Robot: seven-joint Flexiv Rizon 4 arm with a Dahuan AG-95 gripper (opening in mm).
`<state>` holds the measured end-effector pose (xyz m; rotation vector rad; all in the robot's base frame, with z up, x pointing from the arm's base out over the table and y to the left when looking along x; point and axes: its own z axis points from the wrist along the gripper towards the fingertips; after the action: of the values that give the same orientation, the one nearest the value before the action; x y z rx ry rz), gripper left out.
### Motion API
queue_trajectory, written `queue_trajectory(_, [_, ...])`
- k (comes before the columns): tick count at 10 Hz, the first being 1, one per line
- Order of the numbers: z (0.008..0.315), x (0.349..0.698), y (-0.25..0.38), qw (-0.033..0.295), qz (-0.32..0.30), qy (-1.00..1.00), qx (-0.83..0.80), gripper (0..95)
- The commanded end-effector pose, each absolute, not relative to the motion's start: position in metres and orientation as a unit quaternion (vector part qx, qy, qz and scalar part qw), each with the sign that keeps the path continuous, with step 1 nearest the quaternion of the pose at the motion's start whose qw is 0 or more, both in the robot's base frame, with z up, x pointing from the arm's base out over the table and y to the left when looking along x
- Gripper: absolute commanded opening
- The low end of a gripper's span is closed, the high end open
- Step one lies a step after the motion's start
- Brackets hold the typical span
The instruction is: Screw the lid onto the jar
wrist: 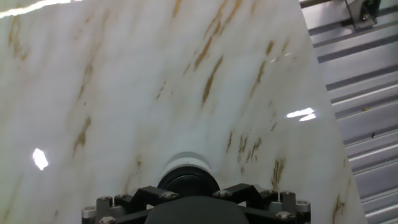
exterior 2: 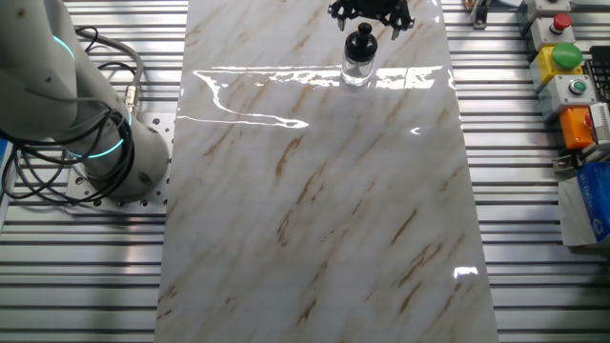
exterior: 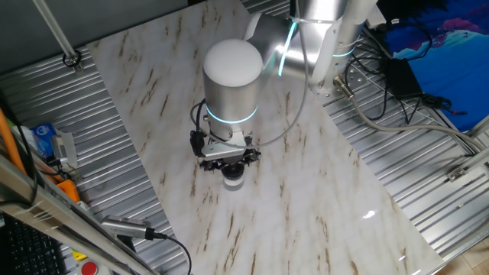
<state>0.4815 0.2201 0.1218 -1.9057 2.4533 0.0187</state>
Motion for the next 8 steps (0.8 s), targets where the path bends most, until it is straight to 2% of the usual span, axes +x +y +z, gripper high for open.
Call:
queue_trajectory(1, [0.1225, 0.4816, 0.2213, 0.007, 0.024, 0.783, -0.622, 95.0])
queue_trajectory(8, [0.1228, 0.4811, 0.2218, -0.005, 0.043, 0.755, -0.654, 95.0])
